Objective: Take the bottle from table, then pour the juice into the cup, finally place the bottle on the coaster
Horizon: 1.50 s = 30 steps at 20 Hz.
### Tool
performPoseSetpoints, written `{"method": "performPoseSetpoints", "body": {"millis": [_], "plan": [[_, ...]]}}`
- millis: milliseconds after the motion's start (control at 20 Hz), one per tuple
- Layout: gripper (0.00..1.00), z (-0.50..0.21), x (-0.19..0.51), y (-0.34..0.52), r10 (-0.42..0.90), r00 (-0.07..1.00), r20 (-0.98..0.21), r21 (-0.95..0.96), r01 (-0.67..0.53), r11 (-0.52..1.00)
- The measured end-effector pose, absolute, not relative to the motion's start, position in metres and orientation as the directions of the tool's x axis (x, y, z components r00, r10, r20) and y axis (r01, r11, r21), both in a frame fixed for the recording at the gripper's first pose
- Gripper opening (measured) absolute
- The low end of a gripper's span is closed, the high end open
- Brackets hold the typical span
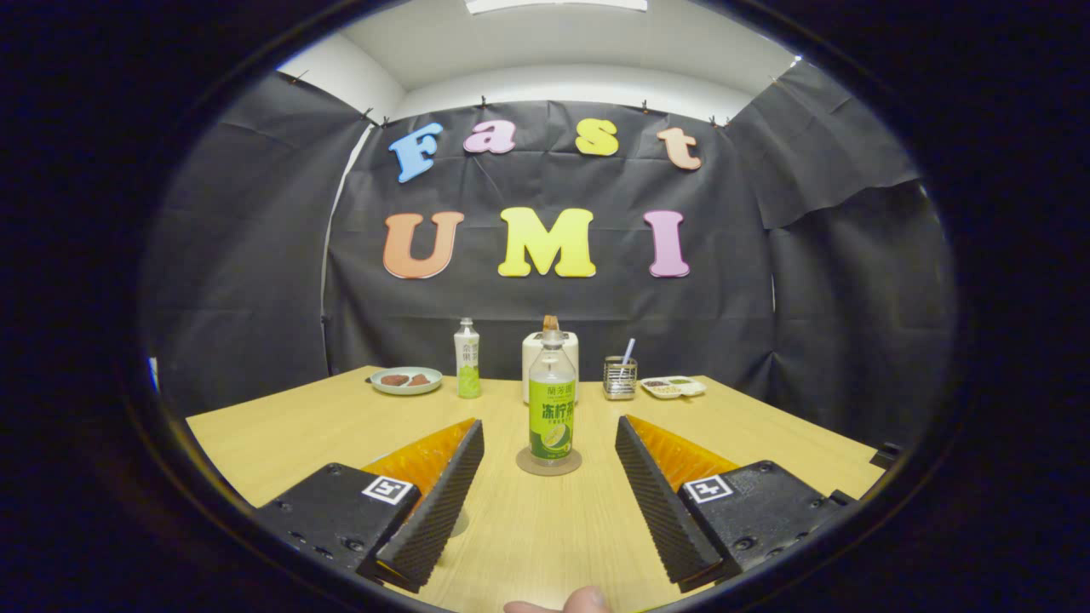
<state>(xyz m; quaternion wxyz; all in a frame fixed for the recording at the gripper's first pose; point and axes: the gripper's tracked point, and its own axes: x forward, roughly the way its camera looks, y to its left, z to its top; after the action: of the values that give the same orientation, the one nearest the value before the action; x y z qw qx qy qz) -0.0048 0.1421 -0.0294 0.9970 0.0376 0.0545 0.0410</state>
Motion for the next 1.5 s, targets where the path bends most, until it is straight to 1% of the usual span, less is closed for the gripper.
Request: {"method": "performPoseSetpoints", "body": {"millis": [800, 1150, 1500], "plan": [[1.0, -0.034, -0.011, 0.138, 0.06, 0.995, -0.075, 0.1, -0.052, 0.994], [1.0, -0.03, -0.015, 0.15, 0.068, 0.997, -0.048, 0.074, -0.064, 0.995], [1.0, -0.03, -0.014, 0.159, 0.075, 0.996, -0.046, 0.062, -0.072, 0.995]]}}
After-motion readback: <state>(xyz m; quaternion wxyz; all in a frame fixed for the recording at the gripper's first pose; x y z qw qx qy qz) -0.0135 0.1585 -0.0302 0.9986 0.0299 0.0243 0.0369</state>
